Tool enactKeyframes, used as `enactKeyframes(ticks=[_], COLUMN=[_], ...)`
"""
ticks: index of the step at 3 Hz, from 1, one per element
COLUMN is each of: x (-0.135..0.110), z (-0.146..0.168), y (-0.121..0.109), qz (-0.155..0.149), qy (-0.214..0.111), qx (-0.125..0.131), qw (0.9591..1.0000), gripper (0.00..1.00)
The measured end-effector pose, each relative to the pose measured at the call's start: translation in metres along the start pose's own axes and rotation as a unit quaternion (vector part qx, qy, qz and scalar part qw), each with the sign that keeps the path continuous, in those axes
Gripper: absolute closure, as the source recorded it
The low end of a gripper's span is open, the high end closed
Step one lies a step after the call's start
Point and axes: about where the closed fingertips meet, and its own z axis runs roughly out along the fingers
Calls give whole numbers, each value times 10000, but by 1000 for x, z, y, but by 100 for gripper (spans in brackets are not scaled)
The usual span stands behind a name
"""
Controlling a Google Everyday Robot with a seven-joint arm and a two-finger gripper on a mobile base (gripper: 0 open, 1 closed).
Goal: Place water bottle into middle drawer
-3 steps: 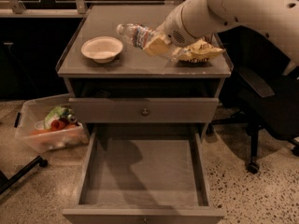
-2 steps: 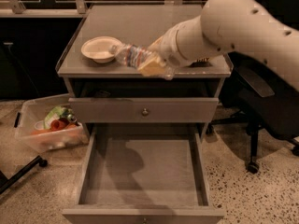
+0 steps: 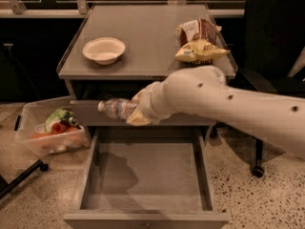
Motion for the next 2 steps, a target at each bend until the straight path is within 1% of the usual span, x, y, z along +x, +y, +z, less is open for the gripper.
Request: enactKeyframes(ticks=[1, 2], x=[1, 1], z=[28, 29], y=[35, 35], qz=[-309, -310], qy=[212, 213], qx=[-290, -291], qw=[9989, 9989], gripper=[100, 100])
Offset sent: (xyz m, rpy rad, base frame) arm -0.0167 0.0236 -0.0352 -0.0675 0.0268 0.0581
